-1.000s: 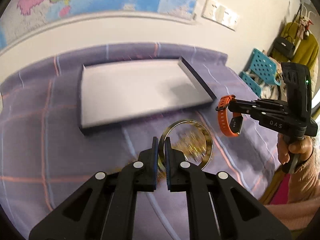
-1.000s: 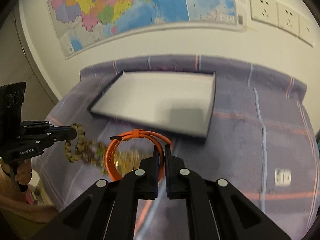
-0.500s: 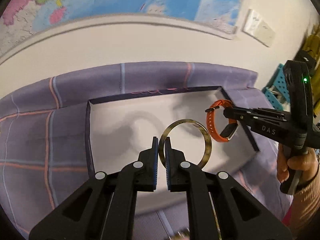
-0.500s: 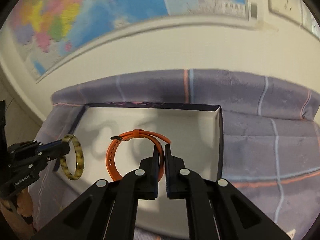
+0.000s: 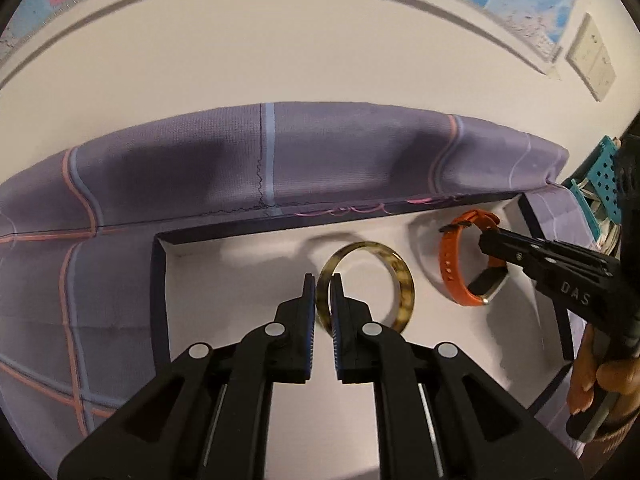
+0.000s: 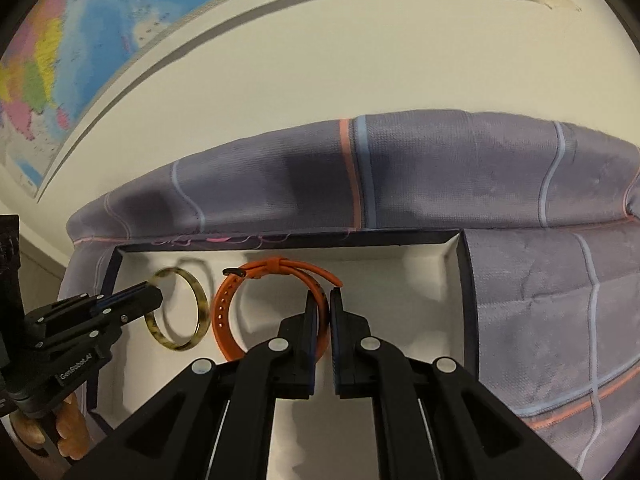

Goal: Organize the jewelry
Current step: 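Carry the bangle and smartwatch into the white box lid and open both tools, then grasp the purple beaded bracelet with the left tool while the right tool grasps the clear crystal bracelet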

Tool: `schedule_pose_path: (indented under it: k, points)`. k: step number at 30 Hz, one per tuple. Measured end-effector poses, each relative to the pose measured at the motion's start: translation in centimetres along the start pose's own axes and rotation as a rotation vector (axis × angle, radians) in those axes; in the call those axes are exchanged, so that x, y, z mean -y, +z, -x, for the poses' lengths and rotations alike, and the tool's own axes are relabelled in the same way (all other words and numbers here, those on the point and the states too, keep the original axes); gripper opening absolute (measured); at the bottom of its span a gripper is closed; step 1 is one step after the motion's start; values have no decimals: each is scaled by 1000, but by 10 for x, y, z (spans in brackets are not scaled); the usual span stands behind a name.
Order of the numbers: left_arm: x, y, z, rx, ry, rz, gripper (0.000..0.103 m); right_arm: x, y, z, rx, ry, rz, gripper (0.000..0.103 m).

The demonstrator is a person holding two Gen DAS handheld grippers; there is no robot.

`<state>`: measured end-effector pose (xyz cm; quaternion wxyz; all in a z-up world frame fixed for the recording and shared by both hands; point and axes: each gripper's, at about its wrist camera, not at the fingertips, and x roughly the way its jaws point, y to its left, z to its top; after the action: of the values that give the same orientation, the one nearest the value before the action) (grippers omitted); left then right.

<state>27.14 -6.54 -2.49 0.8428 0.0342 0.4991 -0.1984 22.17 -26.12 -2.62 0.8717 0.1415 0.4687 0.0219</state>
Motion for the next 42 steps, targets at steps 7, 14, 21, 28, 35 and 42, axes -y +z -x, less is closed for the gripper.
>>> schedule_pose_path:
  k: [7,14,21,28,35,42]
  points:
    - [-2,4,-5,-2,22,8,18,3,-7,17,46,-17,-9,22]
    - [2,-31,65,194,53,-46,51,-5,-57,87,159,103,145,53]
    - [16,-110,123,275,36,-160,58,-10,-138,119,126,154,296,55]
    - [11,-178,132,242,34,-157,58,-21,-184,110,56,144,371,43]
    - [9,-207,127,218,19,-154,58,-34,-194,102,36,93,411,43]
    - [2,-216,128,200,-1,-150,60,-47,-193,88,21,56,438,40]
